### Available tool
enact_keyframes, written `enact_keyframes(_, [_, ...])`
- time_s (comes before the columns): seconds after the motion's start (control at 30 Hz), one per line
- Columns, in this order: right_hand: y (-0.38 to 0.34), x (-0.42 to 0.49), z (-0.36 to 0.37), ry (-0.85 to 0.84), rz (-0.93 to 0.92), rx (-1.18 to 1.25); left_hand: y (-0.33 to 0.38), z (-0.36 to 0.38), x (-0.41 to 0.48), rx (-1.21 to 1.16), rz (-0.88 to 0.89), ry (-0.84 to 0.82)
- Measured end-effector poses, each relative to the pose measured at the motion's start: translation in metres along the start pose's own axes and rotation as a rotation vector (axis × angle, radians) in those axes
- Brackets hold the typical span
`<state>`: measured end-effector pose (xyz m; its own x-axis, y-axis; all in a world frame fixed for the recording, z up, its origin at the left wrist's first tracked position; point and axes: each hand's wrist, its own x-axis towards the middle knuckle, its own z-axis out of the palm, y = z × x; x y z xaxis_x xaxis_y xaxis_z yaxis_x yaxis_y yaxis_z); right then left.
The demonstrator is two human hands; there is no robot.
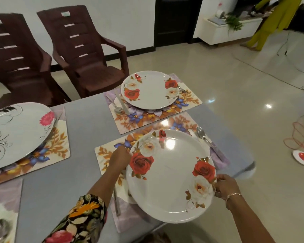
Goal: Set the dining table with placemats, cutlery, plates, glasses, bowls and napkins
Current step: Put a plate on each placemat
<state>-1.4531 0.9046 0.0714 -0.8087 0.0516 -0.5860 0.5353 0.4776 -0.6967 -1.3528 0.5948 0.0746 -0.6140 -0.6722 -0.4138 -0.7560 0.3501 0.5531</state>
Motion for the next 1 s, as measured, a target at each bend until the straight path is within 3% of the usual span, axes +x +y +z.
enact_keyframes(0.1, [0.002,0.005,-0.001,0.011,-0.021,-0.068,0.001,0.0,0.0,0.017,-0.012,-0.003])
enact_keyframes(0.2, [-0.001,0.005,-0.002,0.025,-0.135,-0.427,0.002,-0.001,-0.006,-0.029,-0.014,0.016])
enact_keyframes(0.3, [-0.005,-0.001,-0.002,0.195,-0.406,-0.909,-0.003,-0.004,-0.018,-0.128,0.001,0.143])
enact_keyframes(0.4, [-0.017,-0.011,0.013,0.273,-0.759,-0.904,-0.013,-0.014,-0.044,-0.169,-0.003,0.341])
enact_keyframes(0.53, [-0.025,-0.024,0.065,0.016,-1.084,-0.735,-0.049,-0.03,-0.082,-0.063,0.055,0.554])
enact_keyframes(0.67, [-0.021,-0.062,0.133,-0.257,-1.301,-0.644,-0.103,-0.053,-0.13,0.021,-0.013,0.679])
enact_keyframes(1.0, [0.017,-0.236,0.289,-0.897,-1.761,-0.636,-0.274,-0.118,-0.274,-0.119,-0.428,1.07])
